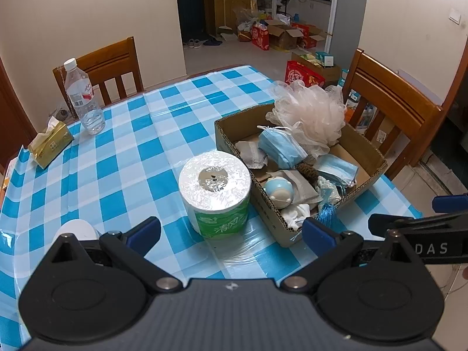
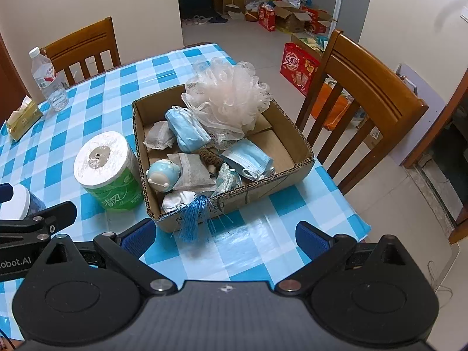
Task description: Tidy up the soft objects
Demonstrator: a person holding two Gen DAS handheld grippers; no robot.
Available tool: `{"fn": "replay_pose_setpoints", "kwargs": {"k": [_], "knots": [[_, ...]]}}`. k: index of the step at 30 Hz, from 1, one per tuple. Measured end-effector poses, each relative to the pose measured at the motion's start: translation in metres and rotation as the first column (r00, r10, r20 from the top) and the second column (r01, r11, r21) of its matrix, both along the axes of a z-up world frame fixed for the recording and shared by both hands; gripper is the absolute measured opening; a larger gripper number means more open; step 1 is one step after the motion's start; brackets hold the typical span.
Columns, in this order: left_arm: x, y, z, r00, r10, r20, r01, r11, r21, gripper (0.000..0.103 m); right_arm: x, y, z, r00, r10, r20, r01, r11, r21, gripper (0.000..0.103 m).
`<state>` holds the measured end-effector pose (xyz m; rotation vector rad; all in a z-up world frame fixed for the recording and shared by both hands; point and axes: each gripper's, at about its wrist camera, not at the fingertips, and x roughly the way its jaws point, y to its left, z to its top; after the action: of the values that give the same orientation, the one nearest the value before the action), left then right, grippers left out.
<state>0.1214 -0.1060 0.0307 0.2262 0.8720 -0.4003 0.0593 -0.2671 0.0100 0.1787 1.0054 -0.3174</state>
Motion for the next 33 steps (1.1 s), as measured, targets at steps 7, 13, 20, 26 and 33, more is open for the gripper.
{"fn": "replay_pose_setpoints", "kwargs": {"k": [7,13,20,26,33], "knots": [[-0.0006,-0.001,0.0019,1.0,-0.005,0.004,0.005,1.0,0.0,0.102,-0.0008,-0.0008,0.0008,1.0,-0.003,0.003,0.003,1.0,-0.005,0.103],[-0.0002,-0.0018,0.0029,1.0,-0.004,0.003,0.004,1.0,-0.001,0.102,-0.0004,-0.0029,0.0009,1.0,-0.002,0.007,0.002,1.0,-0.004,0.103],[0.0,-0.0029,0.0035,1.0,-0.005,0.005,0.005,1.0,-0.001,0.102,-0.0005,-0.0045,0.0022,1.0,-0.004,0.011,0.004,1.0,-0.004,0.103],[-0.0004,-0.0037,0.0033,1.0,-0.005,0.005,0.005,1.0,0.0,0.102,-0.0003,-0.0064,0.0027,1.0,-0.004,0.011,0.004,1.0,-0.004,0.103],[-0.0003,-0.0044,0.0032,1.0,-0.005,0.006,0.005,1.0,0.001,0.102,-0.0001,-0.0075,0.0029,1.0,-0.005,0.012,0.005,1.0,-0.006,0.103]]}}
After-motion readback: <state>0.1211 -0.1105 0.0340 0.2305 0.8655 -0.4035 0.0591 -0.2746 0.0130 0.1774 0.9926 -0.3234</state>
